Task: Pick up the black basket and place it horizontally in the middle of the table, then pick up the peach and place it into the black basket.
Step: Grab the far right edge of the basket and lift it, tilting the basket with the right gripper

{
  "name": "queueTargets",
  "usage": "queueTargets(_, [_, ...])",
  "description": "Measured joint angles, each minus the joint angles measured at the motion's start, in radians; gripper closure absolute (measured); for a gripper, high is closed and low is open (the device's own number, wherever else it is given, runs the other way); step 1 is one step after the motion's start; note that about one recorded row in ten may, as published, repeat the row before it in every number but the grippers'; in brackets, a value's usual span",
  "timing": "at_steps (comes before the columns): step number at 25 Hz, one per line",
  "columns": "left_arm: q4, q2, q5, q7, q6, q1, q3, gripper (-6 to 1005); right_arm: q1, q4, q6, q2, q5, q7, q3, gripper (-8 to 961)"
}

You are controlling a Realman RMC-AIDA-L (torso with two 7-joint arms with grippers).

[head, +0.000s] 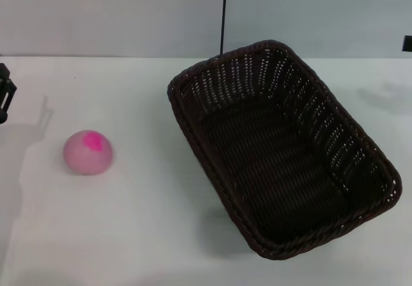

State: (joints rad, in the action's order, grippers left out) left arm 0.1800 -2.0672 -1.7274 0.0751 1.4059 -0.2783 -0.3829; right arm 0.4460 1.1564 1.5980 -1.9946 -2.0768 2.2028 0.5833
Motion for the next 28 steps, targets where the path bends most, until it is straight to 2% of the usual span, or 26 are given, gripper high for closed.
queueTargets(4, [-0.005, 0.001, 0.0, 0.0, 0.005, 0.002, 0.008, 175, 0.142, -0.004, 0.109, 0.053, -0.209, 0.223, 0.004, 226])
queueTargets(7, [-0.008, 0.001, 0.0, 0.0, 0.008, 0.005, 0.008, 177, 0.232, -0.022, 0.146, 0.067, -0.342, 0.311, 0.03, 229])
queueTargets(9, [-0.01, 0.001, 0.0, 0.0, 0.01, 0.012, 0.009, 178, 0.277, -0.044, 0.14, 0.069, -0.398, 0.354, 0.064, 230])
queueTargets(13, [-0.01, 0.001, 0.0, 0.0, 0.01, 0.016, 0.01, 180, 0.353, -0.119, 0.099, 0.064, -0.462, 0.395, 0.13, 234])
queueTargets(19, [-0.009, 0.0, 0.0, 0.0, 0.004, 0.015, 0.01, 183, 0.472, -0.341, -0.028, 0.059, -0.492, 0.402, 0.241, 239])
queueTargets(21, [-0.009, 0.0, 0.0, 0.0, 0.003, 0.018, 0.009, 184, 0.48, -0.359, -0.044, 0.057, -0.493, 0.405, 0.258, 241])
queueTargets(23, [-0.009, 0.0, 0.0, 0.0, 0.003, 0.019, 0.008, 186, 0.495, -0.387, -0.074, 0.05, -0.496, 0.42, 0.296, 243])
queueTargets(24, [-0.01, 0.001, 0.001, 0.0, 0.003, 0.023, 0.006, 186, 0.506, -0.408, -0.105, 0.039, -0.507, 0.437, 0.324, 243])
queueTargets(25, [-0.01, 0.001, 0.001, 0.0, 0.003, 0.023, 0.006, 187, 0.506, -0.408, -0.105, 0.039, -0.507, 0.437, 0.324, 244])
queueTargets(27, [-0.013, 0.001, 0.002, 0.0, 0.002, 0.024, 0.004, 188, 0.525, -0.446, -0.14, 0.02, -0.536, 0.452, 0.339, 246])
queueTargets(28, [-0.013, 0.001, 0.002, 0.0, 0.002, 0.024, 0.004, 188, 0.525, -0.446, -0.14, 0.02, -0.536, 0.452, 0.339, 247])
